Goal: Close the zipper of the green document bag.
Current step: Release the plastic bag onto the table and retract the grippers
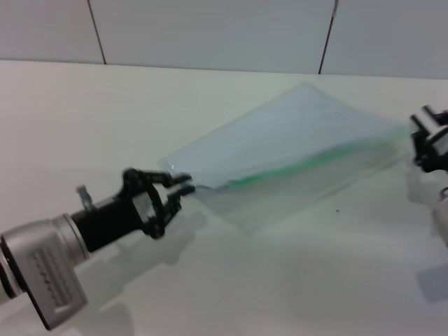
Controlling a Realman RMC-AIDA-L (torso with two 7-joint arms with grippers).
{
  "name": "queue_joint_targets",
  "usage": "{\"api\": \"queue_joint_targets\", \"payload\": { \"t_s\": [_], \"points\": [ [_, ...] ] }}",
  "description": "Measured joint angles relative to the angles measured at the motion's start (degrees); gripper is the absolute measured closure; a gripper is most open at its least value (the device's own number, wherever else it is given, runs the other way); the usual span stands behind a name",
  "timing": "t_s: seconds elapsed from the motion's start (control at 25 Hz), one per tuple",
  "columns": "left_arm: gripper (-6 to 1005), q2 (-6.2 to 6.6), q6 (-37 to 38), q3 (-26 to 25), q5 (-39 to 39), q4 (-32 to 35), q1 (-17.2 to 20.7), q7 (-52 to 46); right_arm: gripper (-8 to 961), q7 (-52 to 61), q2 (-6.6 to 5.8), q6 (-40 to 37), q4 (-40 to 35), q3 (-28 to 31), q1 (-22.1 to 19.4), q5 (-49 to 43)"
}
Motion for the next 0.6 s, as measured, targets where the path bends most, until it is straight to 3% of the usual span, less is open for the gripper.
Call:
{"api": "queue_joint_targets", "payload": {
  "t_s": [0.32,0.44,0.48,0.52,0.6],
  "points": [
    [833,0.01,5.5,0.0,-17.0,1.9,3.1,-1.2,729,1.3,0.15,-19.9,4.7,0.0,-8.2,4.0],
    [617,0.00,7.7,-0.1,-27.0,3.2,4.1,-4.2,650,7.9,0.24,-27.5,7.1,0.2,-10.9,4.4],
    [594,0.00,7.7,-0.1,-27.0,3.2,4.1,-4.2,603,7.9,0.24,-27.5,7.1,0.2,-10.9,4.4],
    [572,0.00,8.7,-0.1,-34.6,3.7,4.6,-8.8,555,10.3,0.20,-28.8,7.3,0.1,-11.1,5.0],
    [526,-0.02,10.0,-0.2,-40.8,3.9,4.8,-15.3,461,16.6,0.16,-30.1,7.2,-0.2,-11.2,6.9]
  ]
}}
